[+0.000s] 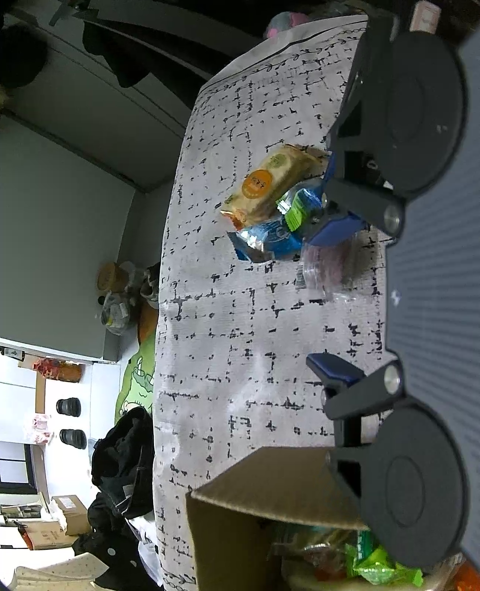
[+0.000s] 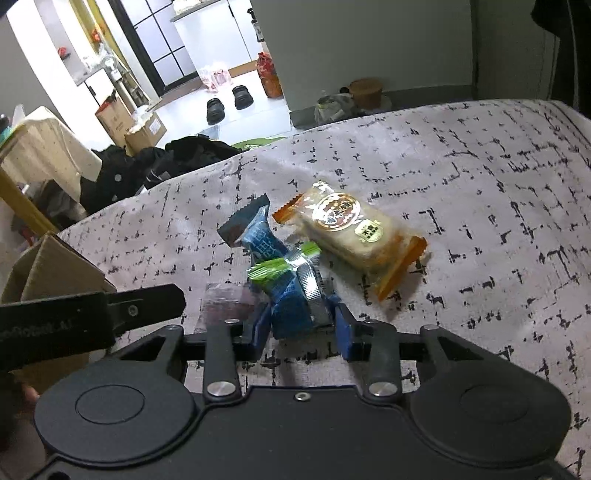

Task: Organize snacks
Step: 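Grasp the purple wrapped candy with left tool while right tool grasps green-blue candy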

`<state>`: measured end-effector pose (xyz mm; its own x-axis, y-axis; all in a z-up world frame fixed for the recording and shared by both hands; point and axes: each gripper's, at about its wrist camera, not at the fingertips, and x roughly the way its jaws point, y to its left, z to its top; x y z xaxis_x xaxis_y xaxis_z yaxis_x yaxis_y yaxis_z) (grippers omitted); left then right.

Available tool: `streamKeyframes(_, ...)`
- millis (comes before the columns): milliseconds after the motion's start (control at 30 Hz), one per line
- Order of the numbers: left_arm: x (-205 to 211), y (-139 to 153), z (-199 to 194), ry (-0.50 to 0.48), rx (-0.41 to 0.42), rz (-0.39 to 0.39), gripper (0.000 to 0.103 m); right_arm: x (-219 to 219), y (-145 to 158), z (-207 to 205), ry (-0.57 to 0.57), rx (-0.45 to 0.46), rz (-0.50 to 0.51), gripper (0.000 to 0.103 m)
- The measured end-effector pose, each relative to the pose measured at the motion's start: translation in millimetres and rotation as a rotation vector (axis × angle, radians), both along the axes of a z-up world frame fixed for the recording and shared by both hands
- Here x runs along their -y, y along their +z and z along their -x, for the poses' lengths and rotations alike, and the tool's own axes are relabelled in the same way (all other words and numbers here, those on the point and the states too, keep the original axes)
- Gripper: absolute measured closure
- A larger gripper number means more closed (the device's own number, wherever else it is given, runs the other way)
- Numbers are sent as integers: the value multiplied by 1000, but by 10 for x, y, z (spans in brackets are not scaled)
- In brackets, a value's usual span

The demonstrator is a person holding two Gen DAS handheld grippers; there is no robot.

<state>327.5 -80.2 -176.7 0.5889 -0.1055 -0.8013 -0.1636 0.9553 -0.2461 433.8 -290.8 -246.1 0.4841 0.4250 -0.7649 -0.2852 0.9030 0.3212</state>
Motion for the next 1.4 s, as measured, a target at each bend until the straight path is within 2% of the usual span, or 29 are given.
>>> streamKeyframes(233, 114, -71, -67, -22, -8, 4, 39, 290, 14, 104, -71, -34, -33, 76)
streamKeyframes(433, 251, -153, -136, -53, -19, -7, 39, 467, 48, 196, -132, -35, -28, 77)
streamKeyframes(600, 370, -252, -209, -71, -31, -50, 39, 528, 76, 247, -149, -42, -25, 76)
streamKeyframes(733, 424, -375, -257, -81, -53, -77, 40, 529, 138, 265, -150, -8, -10, 68)
streamKeyframes(833, 433, -393, -268, -83, -42, -118, 50, 509, 166, 227, -137, 21, 8, 54)
streamKeyframes(900, 405, -383, -275, -68, -46, -113, 59, 495, 151, 186, -136, 26, 15, 52)
streamKeyframes(967, 363, -372, -269, -59, -46, -105, 64, 466, 124, 145, -127, 24, 22, 49)
streamKeyframes(1200, 267, -341, -155, -44, -44, -101, 66, 323, 69, 132, -70, 42, 59, 43)
streamKeyframes(1333, 217, -326, -90, -38, -47, -94, 66, 211, 30, 122, -40, 59, 106, 35)
streamKeyframes(1400, 204, -305, -63, -48, -45, -100, 66, 144, 17, 111, -19, 76, 142, 35)
